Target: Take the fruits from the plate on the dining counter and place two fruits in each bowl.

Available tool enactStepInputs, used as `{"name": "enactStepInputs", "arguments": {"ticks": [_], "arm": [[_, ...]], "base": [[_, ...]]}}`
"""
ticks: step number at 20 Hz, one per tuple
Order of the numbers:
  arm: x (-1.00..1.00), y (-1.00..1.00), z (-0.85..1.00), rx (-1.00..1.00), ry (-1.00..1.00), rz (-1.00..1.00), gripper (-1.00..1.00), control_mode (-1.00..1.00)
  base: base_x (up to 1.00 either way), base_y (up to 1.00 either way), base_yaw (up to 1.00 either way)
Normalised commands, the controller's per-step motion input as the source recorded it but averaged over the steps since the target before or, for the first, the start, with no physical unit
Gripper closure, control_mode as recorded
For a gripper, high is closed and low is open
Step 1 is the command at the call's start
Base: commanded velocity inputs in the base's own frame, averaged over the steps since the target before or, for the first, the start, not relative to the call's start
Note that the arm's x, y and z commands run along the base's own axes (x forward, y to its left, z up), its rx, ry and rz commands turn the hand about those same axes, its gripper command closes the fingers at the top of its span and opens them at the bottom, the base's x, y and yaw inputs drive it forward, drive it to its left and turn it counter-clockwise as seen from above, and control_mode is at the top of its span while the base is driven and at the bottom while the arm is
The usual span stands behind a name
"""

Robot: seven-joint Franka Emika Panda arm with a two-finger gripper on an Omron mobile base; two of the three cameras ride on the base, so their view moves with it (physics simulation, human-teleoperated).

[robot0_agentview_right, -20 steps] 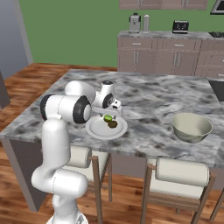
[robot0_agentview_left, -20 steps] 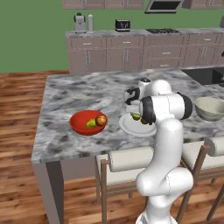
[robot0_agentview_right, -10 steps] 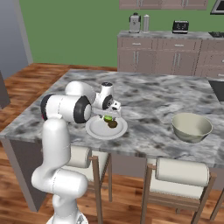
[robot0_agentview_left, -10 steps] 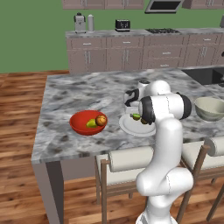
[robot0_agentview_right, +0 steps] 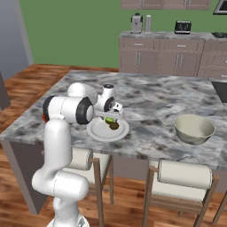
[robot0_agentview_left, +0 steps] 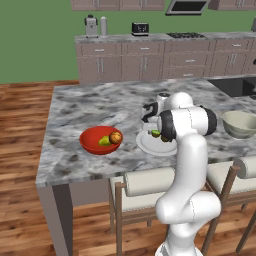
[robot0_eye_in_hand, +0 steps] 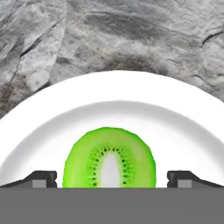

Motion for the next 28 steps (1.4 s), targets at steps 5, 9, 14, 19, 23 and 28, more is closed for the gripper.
{"name": "enactStepInputs", "arguments": {"ticks": [5,9,14,19,23,28], "arm": [[0.12,0.0,-0.15,0.0,0.0,0.0,-1.0,-1.0],[0.0,0.0,-0.29,0.0,0.0,0.0,-1.0,-1.0],[0.0,0.0,-0.24,0.0,0.0,0.0,1.0,-1.0],[0.0,-0.03,0.06,0.0,0.0,0.0,1.0,-1.0],[-0.11,-0.19,0.33,0.02,0.0,0.01,1.0,-1.0],[-0.22,0.12,0.77,0.0,0.0,0.0,1.0,-1.0]], "base": [[0.0,0.0,0.0],[0.0,0.0,0.0],[0.0,0.0,0.0],[0.0,0.0,0.0],[0.0,0.0,0.0],[0.0,0.0,0.0]]}}
